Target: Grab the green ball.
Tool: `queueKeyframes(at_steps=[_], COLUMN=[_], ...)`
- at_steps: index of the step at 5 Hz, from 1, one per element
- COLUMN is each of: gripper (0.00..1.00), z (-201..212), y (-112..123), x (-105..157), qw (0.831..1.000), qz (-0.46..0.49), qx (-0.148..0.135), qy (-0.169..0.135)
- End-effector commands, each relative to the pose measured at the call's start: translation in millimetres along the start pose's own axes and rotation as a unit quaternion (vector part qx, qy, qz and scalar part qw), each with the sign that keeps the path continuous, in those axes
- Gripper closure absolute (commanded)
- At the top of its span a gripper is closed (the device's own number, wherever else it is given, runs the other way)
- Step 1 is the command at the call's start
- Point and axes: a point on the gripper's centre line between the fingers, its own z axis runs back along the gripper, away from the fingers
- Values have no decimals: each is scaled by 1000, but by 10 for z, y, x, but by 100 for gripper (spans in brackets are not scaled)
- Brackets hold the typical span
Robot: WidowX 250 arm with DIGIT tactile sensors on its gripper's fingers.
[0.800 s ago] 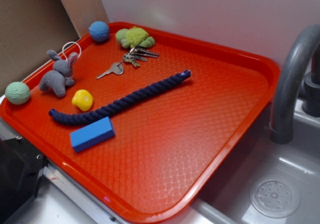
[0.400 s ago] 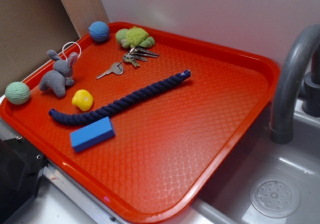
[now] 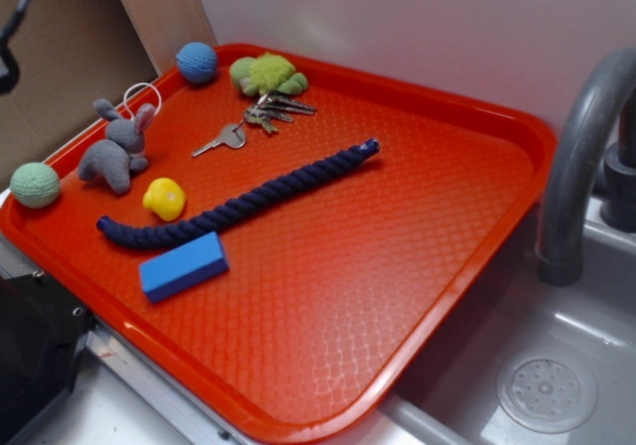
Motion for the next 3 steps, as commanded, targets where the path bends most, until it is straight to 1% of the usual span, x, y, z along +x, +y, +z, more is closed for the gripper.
queueKeyframes(at_steps=[1, 2, 3], gripper=[0, 0, 0], z=[-642, -979, -980], y=[628, 944, 1224], x=[-325, -496, -339], qw=[990, 992, 987], qz=[-66, -14, 13], qx=[37, 78, 161], qy=[123, 96, 20])
